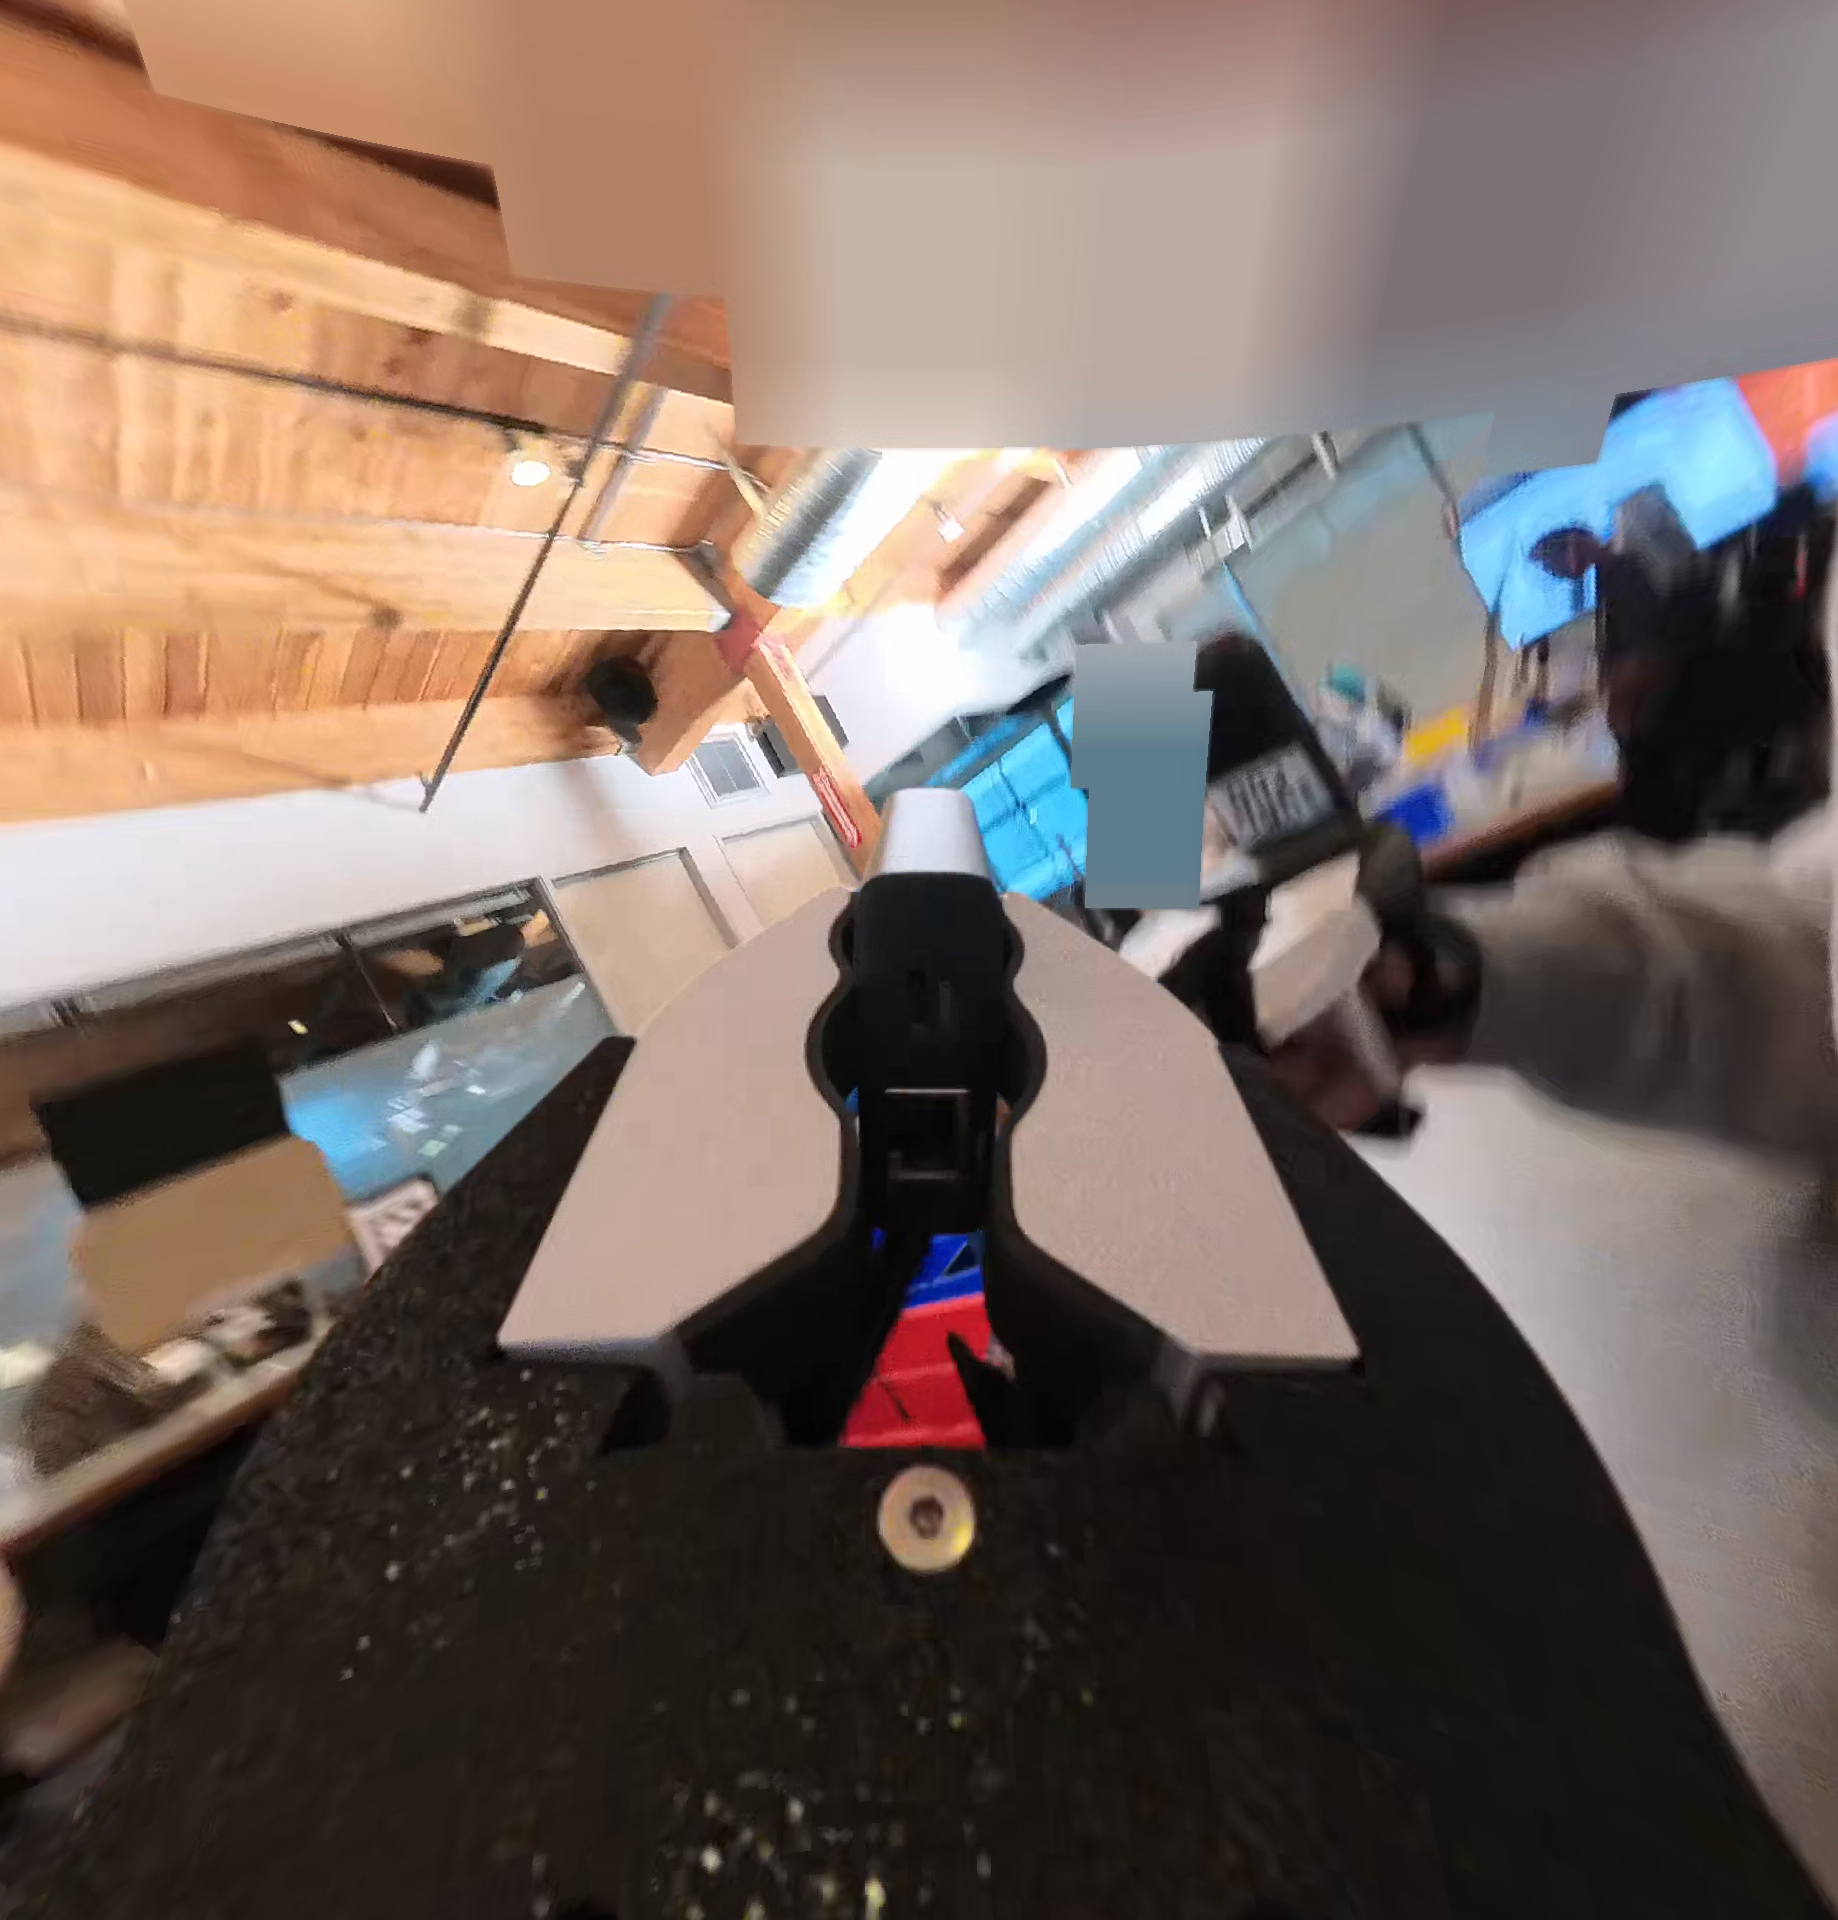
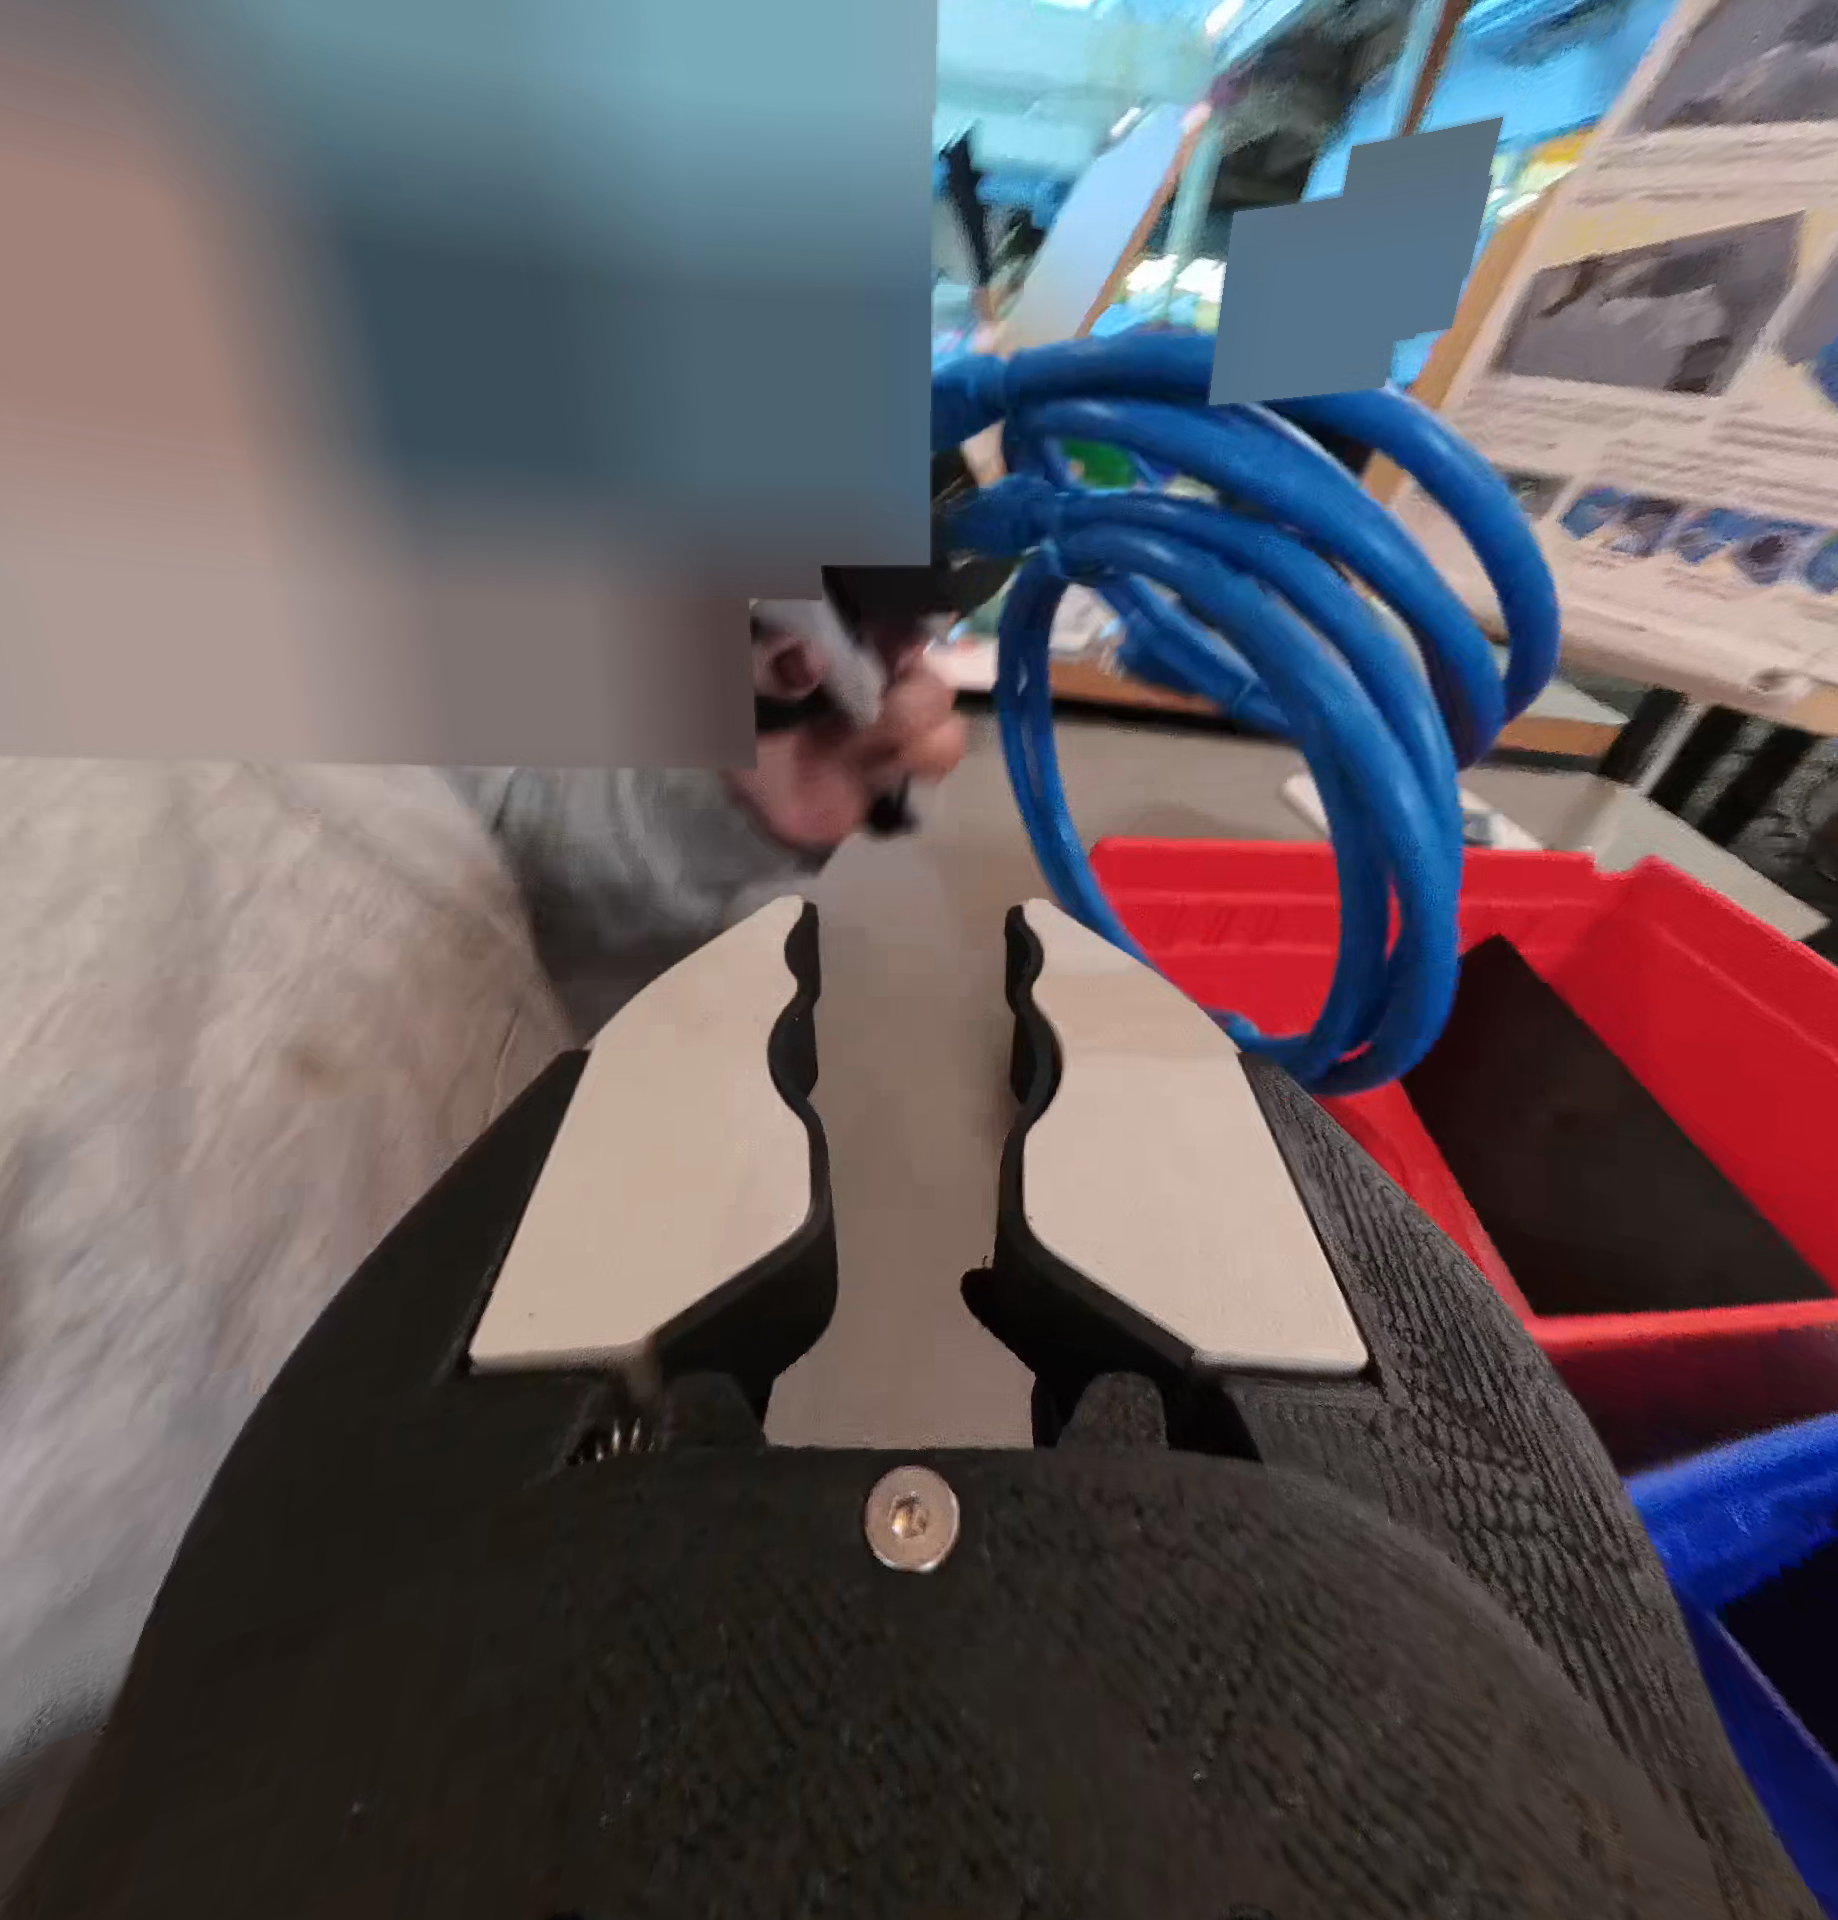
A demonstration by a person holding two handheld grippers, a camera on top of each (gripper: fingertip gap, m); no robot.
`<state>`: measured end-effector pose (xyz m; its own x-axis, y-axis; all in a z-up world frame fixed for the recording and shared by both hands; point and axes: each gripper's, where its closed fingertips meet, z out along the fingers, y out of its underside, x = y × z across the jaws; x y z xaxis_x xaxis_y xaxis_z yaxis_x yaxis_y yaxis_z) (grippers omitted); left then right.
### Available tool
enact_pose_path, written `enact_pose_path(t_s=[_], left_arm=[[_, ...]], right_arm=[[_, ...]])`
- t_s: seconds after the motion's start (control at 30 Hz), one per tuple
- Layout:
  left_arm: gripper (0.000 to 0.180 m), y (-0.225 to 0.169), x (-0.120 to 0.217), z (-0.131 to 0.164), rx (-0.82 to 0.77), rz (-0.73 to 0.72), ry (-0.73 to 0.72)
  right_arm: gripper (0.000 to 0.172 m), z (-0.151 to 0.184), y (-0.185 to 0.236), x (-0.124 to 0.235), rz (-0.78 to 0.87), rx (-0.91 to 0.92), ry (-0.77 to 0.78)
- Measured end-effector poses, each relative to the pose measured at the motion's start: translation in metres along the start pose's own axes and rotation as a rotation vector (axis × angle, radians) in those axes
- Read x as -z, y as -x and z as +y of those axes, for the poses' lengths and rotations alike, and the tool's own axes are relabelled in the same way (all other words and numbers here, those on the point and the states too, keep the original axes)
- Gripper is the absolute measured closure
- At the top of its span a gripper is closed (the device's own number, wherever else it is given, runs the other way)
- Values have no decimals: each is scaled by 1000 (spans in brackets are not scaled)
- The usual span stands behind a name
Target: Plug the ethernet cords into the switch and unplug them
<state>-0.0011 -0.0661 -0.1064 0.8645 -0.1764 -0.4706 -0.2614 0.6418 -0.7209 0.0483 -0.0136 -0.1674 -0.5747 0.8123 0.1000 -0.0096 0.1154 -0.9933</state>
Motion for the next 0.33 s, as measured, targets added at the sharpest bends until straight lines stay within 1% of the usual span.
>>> enact_pose_path(t_s=[0.07, 0.13, 0.17, 0.23, 0.3, 0.33], left_arm=[[159, 19, 0, 0, 220, -97, -95], [159, 34, 1, 2, 386, -164, -181], [159, 39, 1, 2, 444, -185, -219], [159, 45, 1, 0, 533, -194, -283], [159, 48, -1, -3, 592, -180, -332], [159, 49, -1, -4, 626, -169, -357]], right_arm=[[139, -15, -11, -16, 83, -60, -146], [139, -31, -18, -26, 115, -148, -285], [139, -38, -18, -31, 108, -184, -344], [140, -53, -24, -36, 146, -213, -457], [140, -68, -29, -35, 204, -173, -560], [139, -74, -29, -35, 214, -145, -584]])
